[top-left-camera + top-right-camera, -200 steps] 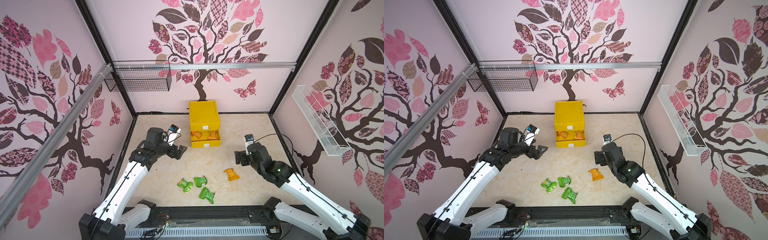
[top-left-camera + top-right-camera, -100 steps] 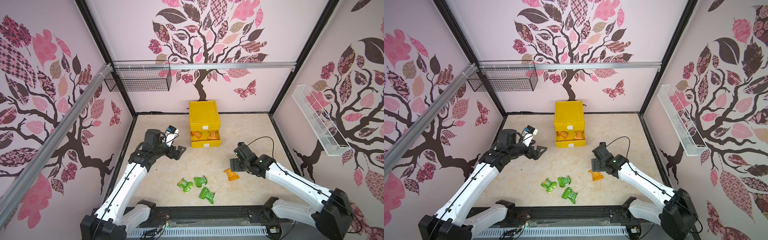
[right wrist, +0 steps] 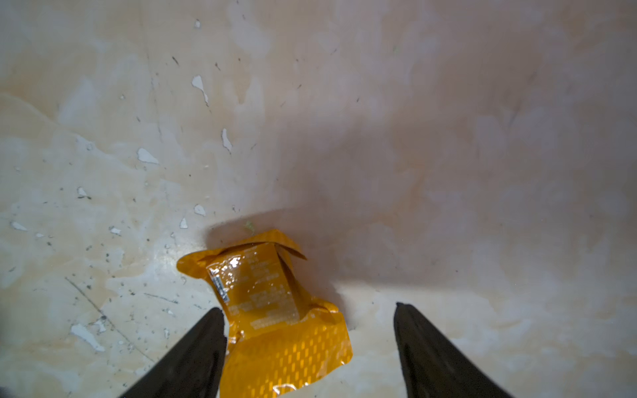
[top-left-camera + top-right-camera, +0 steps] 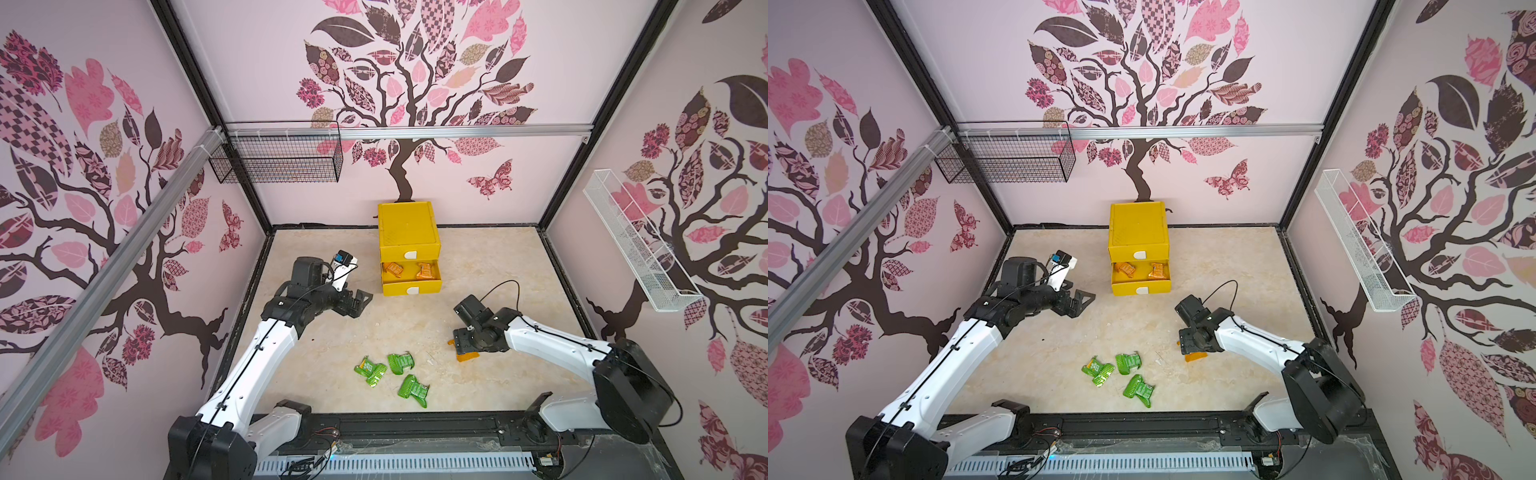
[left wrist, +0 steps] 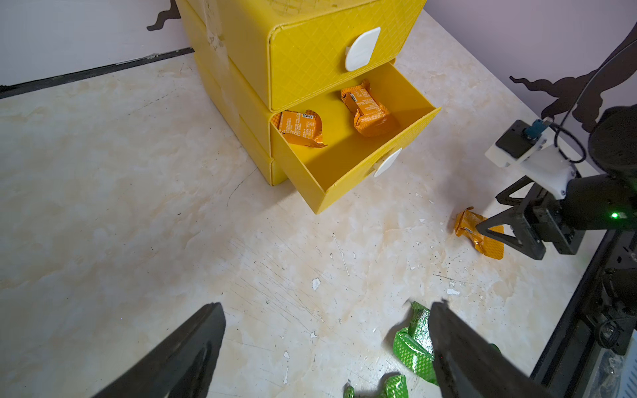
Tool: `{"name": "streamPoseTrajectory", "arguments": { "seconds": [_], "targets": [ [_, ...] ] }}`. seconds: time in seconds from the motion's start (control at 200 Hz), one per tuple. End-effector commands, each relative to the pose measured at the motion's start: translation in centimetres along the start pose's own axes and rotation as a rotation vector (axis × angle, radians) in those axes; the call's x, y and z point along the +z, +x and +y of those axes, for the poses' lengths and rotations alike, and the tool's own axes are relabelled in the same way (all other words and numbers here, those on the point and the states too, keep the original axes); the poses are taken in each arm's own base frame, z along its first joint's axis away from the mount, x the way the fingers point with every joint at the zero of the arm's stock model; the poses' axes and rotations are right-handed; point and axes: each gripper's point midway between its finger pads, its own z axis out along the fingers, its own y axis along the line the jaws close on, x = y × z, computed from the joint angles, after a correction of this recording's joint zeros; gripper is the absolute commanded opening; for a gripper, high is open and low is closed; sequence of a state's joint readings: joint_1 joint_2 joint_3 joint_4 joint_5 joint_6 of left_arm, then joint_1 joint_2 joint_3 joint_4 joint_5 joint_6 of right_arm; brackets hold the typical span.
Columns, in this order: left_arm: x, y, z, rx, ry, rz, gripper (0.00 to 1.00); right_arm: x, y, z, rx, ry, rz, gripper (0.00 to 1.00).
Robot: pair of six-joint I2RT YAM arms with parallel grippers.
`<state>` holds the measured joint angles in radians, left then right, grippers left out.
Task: Place the cookies into the drawer by color
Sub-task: Pick up the cookie at the center of the board.
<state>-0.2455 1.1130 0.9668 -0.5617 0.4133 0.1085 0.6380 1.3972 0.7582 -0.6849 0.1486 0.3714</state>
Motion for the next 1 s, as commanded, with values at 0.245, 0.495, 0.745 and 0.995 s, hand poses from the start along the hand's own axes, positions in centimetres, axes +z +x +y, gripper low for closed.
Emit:
{"name": "streamPoseTrajectory", "arguments": {
  "seconds": [0.245,0.495,0.745,0.995],
  "targets": [
    [-0.6,-1.1,-0.4,-0.001,0.018,-0.048,0.97,1.4,0.9,1.1,-0.002,-0.041,0.062,0.78],
    [-0.9,-1.3,-0.1,-0.006,0.008,-0.056,0.97,2.0,0.6,1.3,-0.014,-0.022,0.078,0.74],
    [-0.9,-1.3,0.0,-0.019,0.012,-0.063,0.97,2.6,0.0,1.9,-0.033,-0.009,0.083,0.72],
    [-1.0,-1.2,-0.1,-0.015,0.013,-0.066,0.97,3.3,-0.3,2.7,-0.062,-0.019,0.117,0.40]
  ]
}}
